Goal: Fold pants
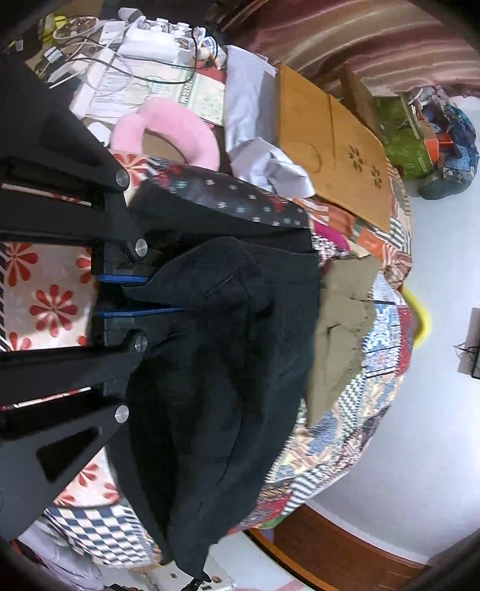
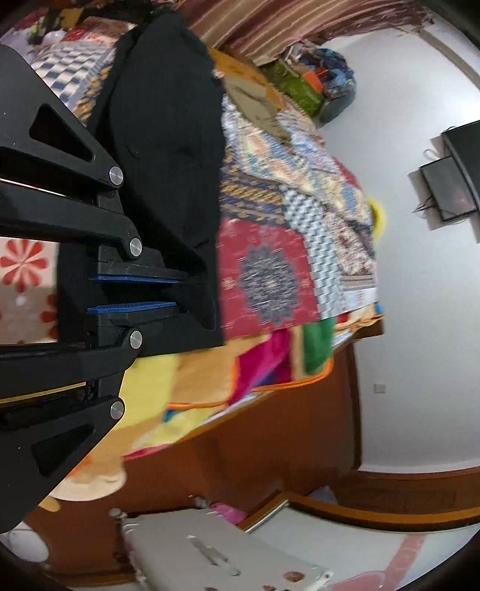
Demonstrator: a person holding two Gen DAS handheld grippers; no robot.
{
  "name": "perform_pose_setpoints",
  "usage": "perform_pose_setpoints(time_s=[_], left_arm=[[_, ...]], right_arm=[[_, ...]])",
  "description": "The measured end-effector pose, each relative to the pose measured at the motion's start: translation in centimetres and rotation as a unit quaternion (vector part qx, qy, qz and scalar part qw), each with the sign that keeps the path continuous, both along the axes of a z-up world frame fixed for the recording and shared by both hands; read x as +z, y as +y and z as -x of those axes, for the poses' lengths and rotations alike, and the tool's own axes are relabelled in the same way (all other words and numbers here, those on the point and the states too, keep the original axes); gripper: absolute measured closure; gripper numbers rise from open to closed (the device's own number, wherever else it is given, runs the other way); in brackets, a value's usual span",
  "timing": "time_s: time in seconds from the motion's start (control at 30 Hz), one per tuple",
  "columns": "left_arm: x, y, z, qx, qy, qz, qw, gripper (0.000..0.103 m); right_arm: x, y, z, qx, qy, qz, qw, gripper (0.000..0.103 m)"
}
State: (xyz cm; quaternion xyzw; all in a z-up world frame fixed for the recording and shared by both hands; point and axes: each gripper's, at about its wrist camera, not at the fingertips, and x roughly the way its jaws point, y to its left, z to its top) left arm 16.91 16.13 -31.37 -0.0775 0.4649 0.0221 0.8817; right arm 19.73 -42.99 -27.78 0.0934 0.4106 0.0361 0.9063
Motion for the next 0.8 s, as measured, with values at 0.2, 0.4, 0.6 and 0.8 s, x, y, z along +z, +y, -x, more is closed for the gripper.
perform_pose_setpoints(time_s=[0.2,0.4,0.6,0.8], left_arm=[[-1.4,-0.3,1.5,0.007,0.017,-0.009,0.9998,0.085],[-1.1,0.0,3.2,0.018,0.031,-0.02,0.9992,0.076],[2.1,0.0,4.5,0.029,0.008,-0.038,0.9988,0.076],[6.2,-1.4,3.1,0.033,-0.025,-0.052,0.9978,0.076]], right_arm=[[-2.6,-0.6,1.3,-0.003,0.031,0.007,0.999,0.095],[-2.9,-1.1,2.3,-0.004,0.042,0.009,0.999,0.09],[-2.3,-2.1,3.5,-0.012,0.052,0.021,0.998,0.076],[-1.0,-1.8,4.1,0.001,0.049,0.046,0.998,0.073]])
